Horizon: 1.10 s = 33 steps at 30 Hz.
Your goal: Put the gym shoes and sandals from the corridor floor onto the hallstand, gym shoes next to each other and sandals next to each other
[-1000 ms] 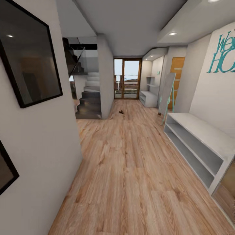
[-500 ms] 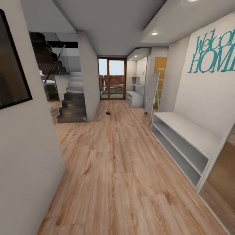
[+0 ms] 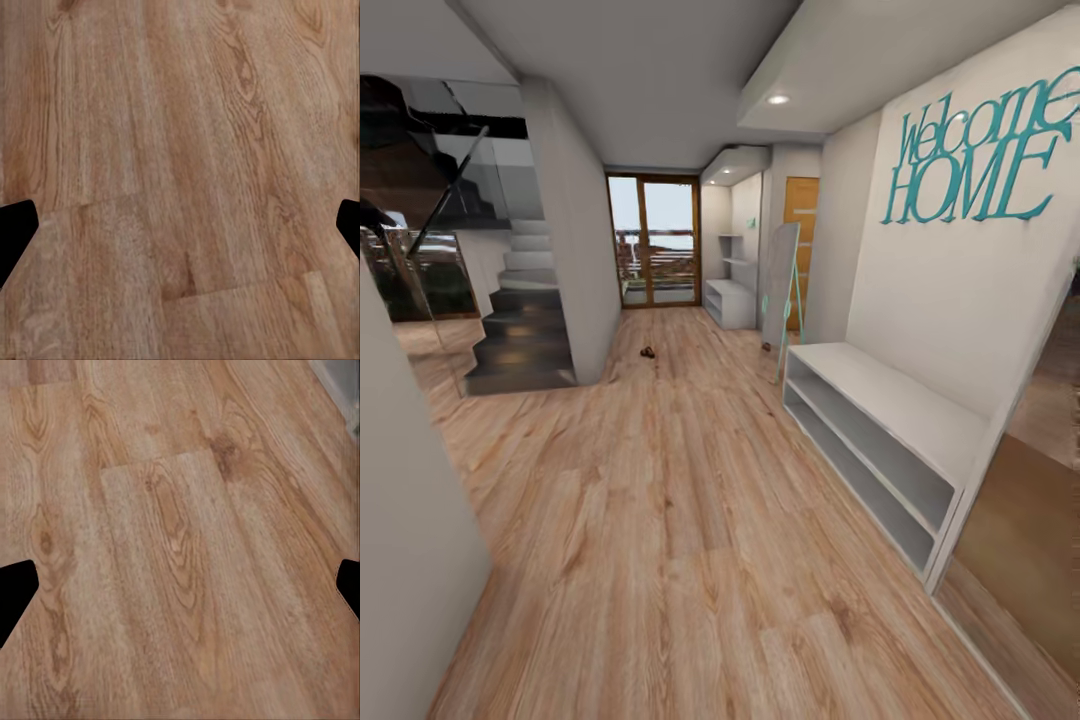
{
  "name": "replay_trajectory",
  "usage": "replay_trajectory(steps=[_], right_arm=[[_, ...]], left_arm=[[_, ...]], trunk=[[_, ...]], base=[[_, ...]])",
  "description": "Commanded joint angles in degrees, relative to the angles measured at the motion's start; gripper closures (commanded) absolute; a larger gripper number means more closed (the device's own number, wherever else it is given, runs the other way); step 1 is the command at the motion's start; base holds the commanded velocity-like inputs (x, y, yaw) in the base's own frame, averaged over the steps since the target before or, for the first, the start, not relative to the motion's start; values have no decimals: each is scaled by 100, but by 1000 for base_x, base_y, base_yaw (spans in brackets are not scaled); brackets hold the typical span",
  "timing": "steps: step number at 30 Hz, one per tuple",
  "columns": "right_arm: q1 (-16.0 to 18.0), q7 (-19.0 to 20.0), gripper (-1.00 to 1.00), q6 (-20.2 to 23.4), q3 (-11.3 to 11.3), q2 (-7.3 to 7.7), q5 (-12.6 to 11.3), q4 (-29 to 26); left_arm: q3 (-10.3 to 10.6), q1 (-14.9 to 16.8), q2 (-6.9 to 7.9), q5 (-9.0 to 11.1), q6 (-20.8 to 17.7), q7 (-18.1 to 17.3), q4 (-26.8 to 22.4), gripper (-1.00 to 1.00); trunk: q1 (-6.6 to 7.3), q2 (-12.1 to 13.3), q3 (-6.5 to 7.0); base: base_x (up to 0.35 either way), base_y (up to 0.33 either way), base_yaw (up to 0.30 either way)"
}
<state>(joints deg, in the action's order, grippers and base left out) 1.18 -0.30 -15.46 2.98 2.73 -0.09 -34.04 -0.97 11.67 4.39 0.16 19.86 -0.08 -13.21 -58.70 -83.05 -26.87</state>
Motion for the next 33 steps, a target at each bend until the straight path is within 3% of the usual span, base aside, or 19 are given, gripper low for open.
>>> replay_trajectory(steps=[1,17,33], right_arm=[[5,-2,-100,-18,1,-1,0,8],[5,-4,-100,-18,1,-1,-2,5],[5,-4,-100,-18,1,-1,-3,2]], left_arm=[[-8,2,0,1,18,-1,3,-100],[-7,2,-4,-1,18,-1,11,-100],[-28,2,-15,66,17,-1,11,-100]], trunk=[[-3,-2,-6],[-3,-2,-6],[-3,-2,-6]], base=[[339,-20,-264],[326,35,-264],[48,11,-264]])
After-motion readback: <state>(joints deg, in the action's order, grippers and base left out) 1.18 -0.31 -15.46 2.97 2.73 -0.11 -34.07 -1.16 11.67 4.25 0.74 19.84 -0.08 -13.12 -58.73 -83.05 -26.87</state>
